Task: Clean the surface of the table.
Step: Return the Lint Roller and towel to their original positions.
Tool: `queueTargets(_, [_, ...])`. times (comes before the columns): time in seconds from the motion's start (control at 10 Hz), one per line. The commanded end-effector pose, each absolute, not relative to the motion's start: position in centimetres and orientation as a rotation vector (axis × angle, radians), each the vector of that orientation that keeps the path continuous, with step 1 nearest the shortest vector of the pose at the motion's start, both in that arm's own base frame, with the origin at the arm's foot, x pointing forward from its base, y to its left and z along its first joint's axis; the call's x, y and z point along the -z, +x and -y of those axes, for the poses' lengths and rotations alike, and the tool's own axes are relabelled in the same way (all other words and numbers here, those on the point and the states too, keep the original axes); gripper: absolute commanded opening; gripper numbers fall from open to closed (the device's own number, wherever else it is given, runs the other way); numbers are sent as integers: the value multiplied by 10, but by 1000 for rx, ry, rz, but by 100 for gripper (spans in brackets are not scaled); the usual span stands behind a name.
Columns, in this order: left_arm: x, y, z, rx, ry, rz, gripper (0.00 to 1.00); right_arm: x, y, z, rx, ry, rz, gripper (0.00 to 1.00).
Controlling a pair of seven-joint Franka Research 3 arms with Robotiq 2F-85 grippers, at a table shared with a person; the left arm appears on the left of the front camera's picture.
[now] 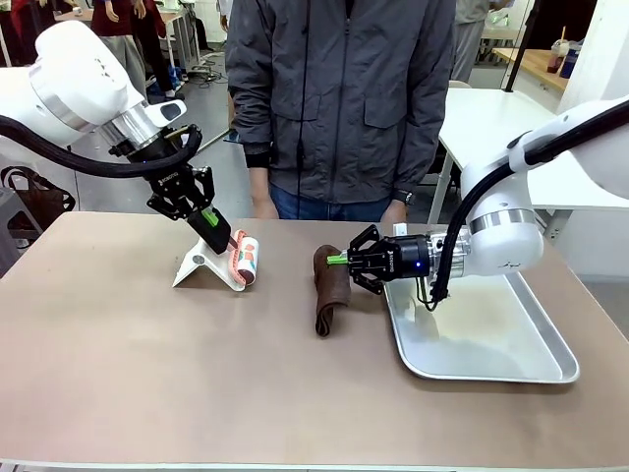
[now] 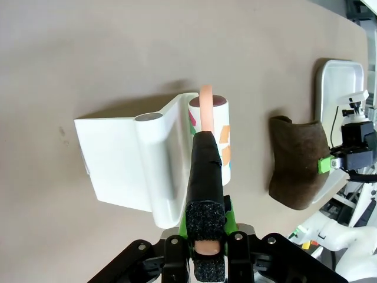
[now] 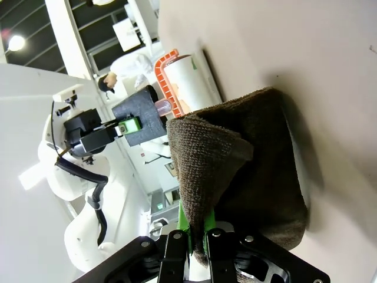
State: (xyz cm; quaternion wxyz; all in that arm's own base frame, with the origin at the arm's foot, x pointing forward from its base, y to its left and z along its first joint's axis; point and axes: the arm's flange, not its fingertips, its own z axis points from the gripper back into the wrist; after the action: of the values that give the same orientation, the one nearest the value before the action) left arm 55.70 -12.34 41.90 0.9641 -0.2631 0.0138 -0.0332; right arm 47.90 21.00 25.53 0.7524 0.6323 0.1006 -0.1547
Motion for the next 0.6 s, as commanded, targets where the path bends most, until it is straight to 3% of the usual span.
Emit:
queueTargets(0.0, [-423,560,124,85,-518,-42,22,-255,481,-209,350,1430,-200,9])
queueTargets(0.5, [-410,564,114,59,-521,-53,22,-254,484,-208,337,1408,-194,9])
